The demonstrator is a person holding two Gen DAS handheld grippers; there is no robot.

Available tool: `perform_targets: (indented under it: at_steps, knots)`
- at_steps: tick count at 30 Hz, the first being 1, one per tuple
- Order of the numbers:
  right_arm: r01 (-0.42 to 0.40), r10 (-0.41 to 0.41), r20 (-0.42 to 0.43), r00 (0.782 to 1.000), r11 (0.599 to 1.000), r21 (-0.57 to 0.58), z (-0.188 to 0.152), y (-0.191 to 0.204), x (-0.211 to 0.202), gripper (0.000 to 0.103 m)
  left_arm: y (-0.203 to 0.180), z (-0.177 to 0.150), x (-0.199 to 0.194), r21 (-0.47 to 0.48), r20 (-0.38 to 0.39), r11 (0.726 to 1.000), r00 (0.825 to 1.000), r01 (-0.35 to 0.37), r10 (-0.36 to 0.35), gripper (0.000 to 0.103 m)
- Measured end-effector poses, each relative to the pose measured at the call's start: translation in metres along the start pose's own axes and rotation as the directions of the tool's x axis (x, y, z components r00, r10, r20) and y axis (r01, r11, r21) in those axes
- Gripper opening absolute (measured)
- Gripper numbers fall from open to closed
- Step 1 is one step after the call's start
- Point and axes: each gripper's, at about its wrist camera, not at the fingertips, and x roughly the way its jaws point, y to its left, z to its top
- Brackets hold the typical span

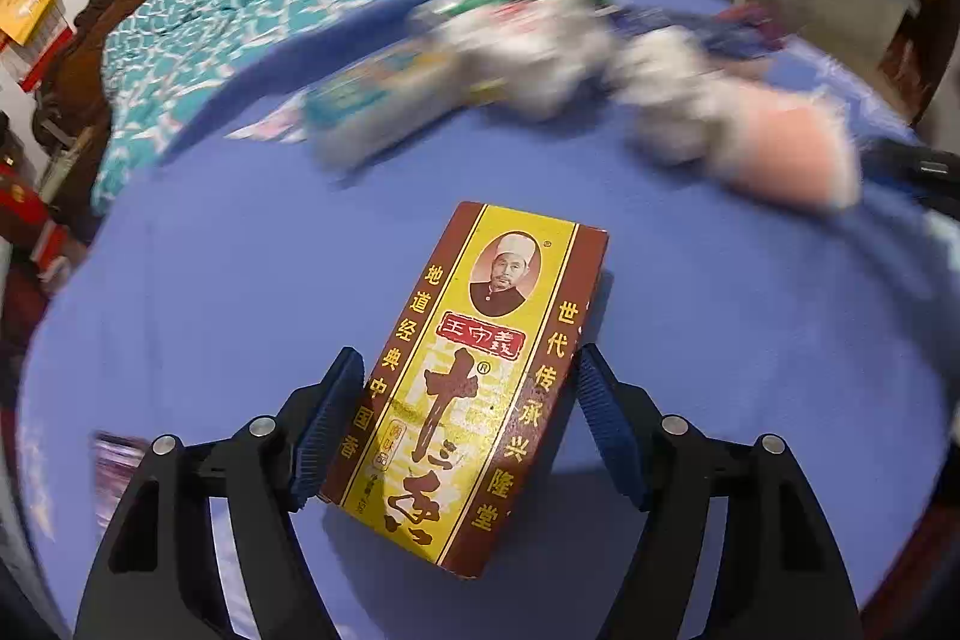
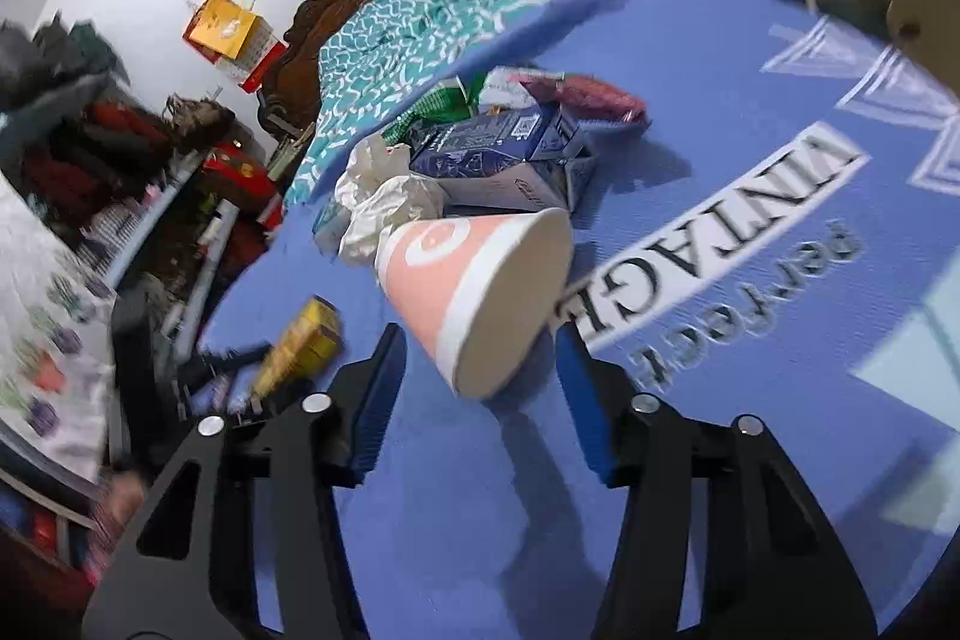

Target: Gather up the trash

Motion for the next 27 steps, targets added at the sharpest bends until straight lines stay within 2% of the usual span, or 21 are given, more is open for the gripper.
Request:
perform_targets:
  at_steps: [1,3,6,9,13,16,18,20,22,23,24,25,27]
  knots:
    - [-0.034,0.035,-0.015,0.999,0.999,0.026,0.003,-0.002,0.006,0.041,-0.016,0.000,-0.003,-0.004,0.016,1.000,1.000,0.011,-0.011,0.068]
    - [-0.099,0.102,-0.044,0.994,0.993,0.060,0.007,-0.005,0.020,0.021,-0.045,-0.001,-0.005,-0.004,0.040,1.000,0.999,-0.007,0.007,0.068]
    - [-0.119,0.121,-0.029,0.992,0.991,0.060,0.001,-0.005,0.018,0.013,-0.072,-0.005,-0.010,-0.011,0.056,1.000,0.998,-0.025,0.026,0.068]
    - [-0.078,0.077,0.053,0.996,0.997,0.028,-0.007,-0.011,-0.011,0.010,-0.086,-0.007,-0.016,-0.041,0.068,0.999,0.997,0.028,-0.025,0.067]
    - [-0.001,-0.006,0.138,0.990,0.999,0.052,-0.020,-0.033,-0.052,0.010,-0.109,-0.007,-0.021,-0.027,0.069,0.997,0.996,0.066,-0.064,0.065]
    - [0.042,-0.053,0.157,0.986,0.997,0.069,-0.030,-0.048,-0.071,0.010,-0.122,-0.002,-0.020,-0.012,0.069,0.992,0.989,0.128,-0.127,0.065]
    - [0.041,-0.056,0.158,0.986,0.994,0.098,-0.036,-0.055,-0.079,0.013,-0.128,0.002,-0.013,-0.016,0.042,0.985,0.984,0.174,-0.173,0.064]
    - [0.023,-0.043,0.155,0.987,0.991,0.133,-0.042,-0.061,-0.085,0.014,-0.132,0.004,-0.008,-0.025,0.030,0.986,0.986,0.166,-0.166,0.065]
    - [0.007,-0.031,0.147,0.989,0.987,0.162,-0.047,-0.065,-0.085,0.033,-0.133,0.004,-0.003,-0.033,0.017,0.986,0.986,0.165,-0.164,0.066]
    - [-0.003,-0.023,0.150,0.988,0.985,0.173,-0.051,-0.069,-0.086,0.073,-0.131,0.004,-0.004,-0.041,0.023,0.986,0.987,0.162,-0.161,0.068]
    - [-0.013,-0.017,0.162,0.987,0.983,0.184,-0.053,-0.069,-0.087,0.082,-0.130,0.006,-0.005,-0.046,0.029,0.988,0.988,0.151,-0.149,0.069]
    - [-0.023,-0.012,0.198,0.980,0.985,0.174,-0.054,-0.067,-0.092,0.085,-0.128,0.004,-0.007,-0.047,0.037,0.989,0.990,0.140,-0.138,0.070]
    - [0.011,-0.040,0.203,0.978,0.990,0.140,-0.054,-0.057,-0.093,0.085,-0.123,0.003,-0.013,-0.051,0.061,0.990,0.990,0.128,-0.125,0.072]
